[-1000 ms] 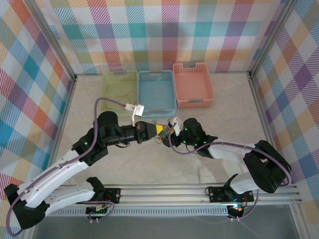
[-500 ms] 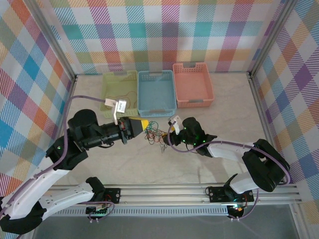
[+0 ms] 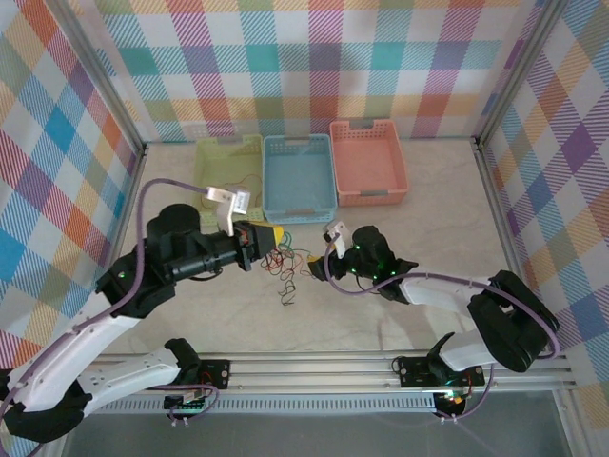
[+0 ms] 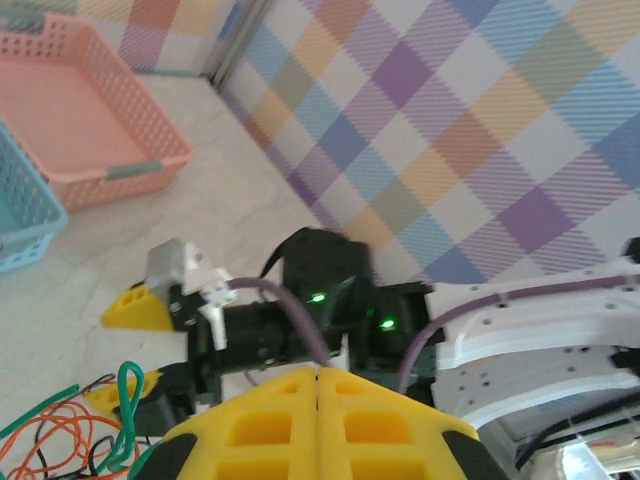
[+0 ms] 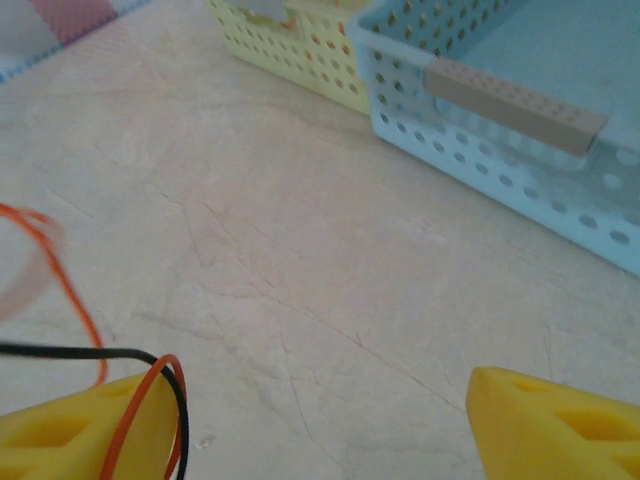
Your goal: Untangle the cables
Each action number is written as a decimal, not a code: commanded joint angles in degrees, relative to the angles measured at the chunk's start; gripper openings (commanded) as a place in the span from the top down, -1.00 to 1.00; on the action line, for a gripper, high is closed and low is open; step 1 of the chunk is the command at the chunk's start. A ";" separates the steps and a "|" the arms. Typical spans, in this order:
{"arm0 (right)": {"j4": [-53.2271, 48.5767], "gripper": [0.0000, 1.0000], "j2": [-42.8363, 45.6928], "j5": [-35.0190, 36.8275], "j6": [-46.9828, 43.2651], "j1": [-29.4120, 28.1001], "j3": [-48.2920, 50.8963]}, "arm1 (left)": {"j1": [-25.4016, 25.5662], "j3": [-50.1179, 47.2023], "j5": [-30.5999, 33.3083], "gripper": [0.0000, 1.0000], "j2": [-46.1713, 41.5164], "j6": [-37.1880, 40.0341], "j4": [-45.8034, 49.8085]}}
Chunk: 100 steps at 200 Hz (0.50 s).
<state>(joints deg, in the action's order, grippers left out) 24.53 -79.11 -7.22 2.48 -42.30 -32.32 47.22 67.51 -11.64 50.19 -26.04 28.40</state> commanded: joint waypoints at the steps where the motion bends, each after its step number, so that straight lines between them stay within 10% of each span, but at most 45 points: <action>1: 6.40 -0.58 3.19 -6.05 -0.96 0.38 2.54 | 0.47 -3.35 1.62 1.00 0.55 0.53 -1.24; 100: 14.21 -0.51 6.17 -18.01 -3.18 -0.05 6.27 | -0.61 -11.53 -6.65 1.00 3.66 -4.04 -10.69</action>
<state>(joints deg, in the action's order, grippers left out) 35.81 -73.41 -22.65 0.34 -42.33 -25.96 47.05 57.17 -14.28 53.95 -28.67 23.03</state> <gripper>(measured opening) 0.763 0.054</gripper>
